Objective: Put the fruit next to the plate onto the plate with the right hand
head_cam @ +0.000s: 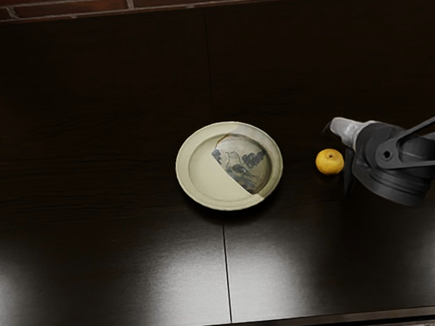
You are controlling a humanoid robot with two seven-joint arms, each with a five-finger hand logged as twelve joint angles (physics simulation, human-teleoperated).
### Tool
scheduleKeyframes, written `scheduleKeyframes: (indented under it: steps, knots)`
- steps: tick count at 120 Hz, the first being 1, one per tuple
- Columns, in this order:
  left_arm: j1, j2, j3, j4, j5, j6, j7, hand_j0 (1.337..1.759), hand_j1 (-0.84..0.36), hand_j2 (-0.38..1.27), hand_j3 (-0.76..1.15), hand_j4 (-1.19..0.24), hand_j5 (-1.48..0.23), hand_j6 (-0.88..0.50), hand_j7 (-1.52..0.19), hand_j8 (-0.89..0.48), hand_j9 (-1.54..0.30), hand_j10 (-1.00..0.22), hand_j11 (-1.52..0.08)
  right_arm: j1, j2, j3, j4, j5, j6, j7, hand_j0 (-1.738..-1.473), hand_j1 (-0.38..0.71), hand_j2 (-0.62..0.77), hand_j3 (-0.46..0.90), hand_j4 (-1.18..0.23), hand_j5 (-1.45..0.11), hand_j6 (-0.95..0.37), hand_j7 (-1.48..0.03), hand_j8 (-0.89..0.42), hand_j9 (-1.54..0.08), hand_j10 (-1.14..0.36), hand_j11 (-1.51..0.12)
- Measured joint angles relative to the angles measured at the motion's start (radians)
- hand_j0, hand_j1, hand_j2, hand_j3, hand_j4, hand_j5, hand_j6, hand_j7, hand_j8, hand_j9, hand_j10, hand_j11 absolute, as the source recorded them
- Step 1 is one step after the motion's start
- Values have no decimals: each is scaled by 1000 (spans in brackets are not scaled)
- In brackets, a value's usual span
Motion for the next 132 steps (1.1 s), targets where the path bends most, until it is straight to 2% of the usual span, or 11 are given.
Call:
scheduleKeyframes:
  steps: [23,62,86,132]
  knots:
    - [-2,0,0,0,0,0,0,1658,349,0,0,0,0,0,0,0,0,0,0,-13,51,-13,-52,9,0,0,-1658,-139,-34,0,-176,-228,-177,-228,-176,-228,-176,-228]
    - [-9,0,0,0,0,0,0,1658,349,0,0,0,0,0,0,0,0,0,0,-37,76,-16,-135,20,0,0,-1658,-133,-35,0,-181,-235,-182,-235,-182,-235,-181,-235]
    - [-9,0,0,0,0,0,0,1658,349,0,0,0,0,0,0,0,0,0,0,-82,112,-16,-199,21,0,0,-1658,-124,-37,0,-189,-245,-189,-244,-189,-245,-189,-244]
    - [-15,0,0,0,0,0,0,1658,349,0,0,0,0,0,0,0,0,0,0,-114,152,-23,-252,21,0,0,-1658,-74,-45,0,-231,-299,-231,-299,-231,-299,-230,-299]
